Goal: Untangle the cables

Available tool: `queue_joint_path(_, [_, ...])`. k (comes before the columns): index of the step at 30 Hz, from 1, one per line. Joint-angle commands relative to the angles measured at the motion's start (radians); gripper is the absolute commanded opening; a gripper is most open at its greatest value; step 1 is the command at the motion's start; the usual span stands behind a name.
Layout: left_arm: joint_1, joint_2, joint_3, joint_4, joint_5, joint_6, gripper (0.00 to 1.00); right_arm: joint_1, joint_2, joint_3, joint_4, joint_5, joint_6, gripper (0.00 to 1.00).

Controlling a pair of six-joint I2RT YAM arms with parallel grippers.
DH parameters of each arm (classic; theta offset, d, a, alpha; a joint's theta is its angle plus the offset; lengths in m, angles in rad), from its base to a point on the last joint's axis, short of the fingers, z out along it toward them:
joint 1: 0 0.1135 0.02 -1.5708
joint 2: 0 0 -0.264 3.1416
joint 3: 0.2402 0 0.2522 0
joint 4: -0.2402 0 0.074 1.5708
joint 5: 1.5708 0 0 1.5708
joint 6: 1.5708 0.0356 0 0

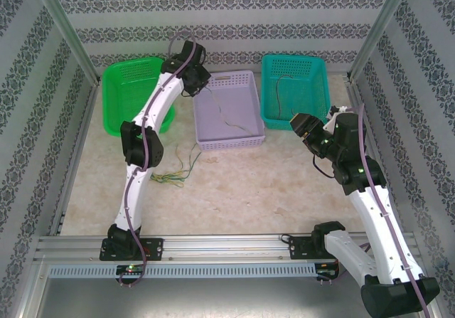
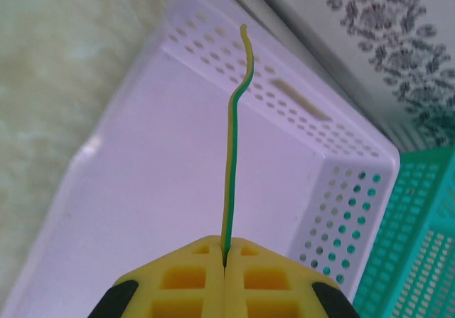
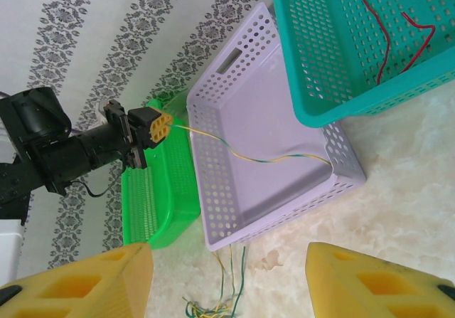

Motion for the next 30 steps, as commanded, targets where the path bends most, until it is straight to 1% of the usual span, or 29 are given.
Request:
queue_joint_path(1, [-0.022,-0.003,0.026,-0.036,0.037,0.005,0.0,-0.012,-0.016,-0.01,0.021,-0.011,0.0,0.59])
queue_joint_path(9, [-0.035,0.072,0.025,0.034,0.133,-0.07,0.0,-0.013,-0.029,-0.012,0.008,-0.006,-0.003,0.6])
queue_joint_path(13, [-0.034,0.109,0.026,0.044,0.125,-0.079,0.0,-0.017,-0.04,-0.017,0.001,-0.004,-0.003,0.6])
queue_joint_path(16, [-0.028,0.138,0.026,0.066,0.147,-0.097,0.0,-0.02,-0.042,-0.017,-0.002,-0.004,-0.004,0.6])
queue_joint_path(19, [-0.022,0.159,0.026,0.091,0.147,-0.099,0.0,-0.021,-0.044,-0.019,-0.003,-0.005,-0.002,0.6])
queue_joint_path(20, [-0.019,0.166,0.026,0.104,0.152,-0.101,0.03,-0.021,-0.044,-0.02,-0.004,-0.004,-0.002,0.6])
queue_joint_path(22, [-0.012,0.173,0.028,0.13,0.165,-0.102,0.16,-0.021,-0.044,-0.018,-0.006,-0.005,-0.003,0.6])
queue_joint_path(23, [-0.01,0.174,0.033,0.135,0.168,-0.103,0.25,-0.023,-0.044,-0.017,-0.006,-0.006,-0.003,0.6])
queue_joint_path(25, [-0.008,0.171,0.047,0.14,0.172,-0.099,0.37,-0.023,-0.044,-0.016,-0.006,-0.006,-0.005,0.6])
queue_joint_path(27, [-0.003,0.168,0.064,0.126,0.167,-0.094,0.44,-0.024,-0.044,-0.018,-0.007,-0.005,-0.004,0.6])
queue_joint_path(30, [0.0,0.147,0.079,0.097,0.135,-0.067,0.51,-0.023,-0.04,-0.02,0.0,-0.006,-0.001,0.6])
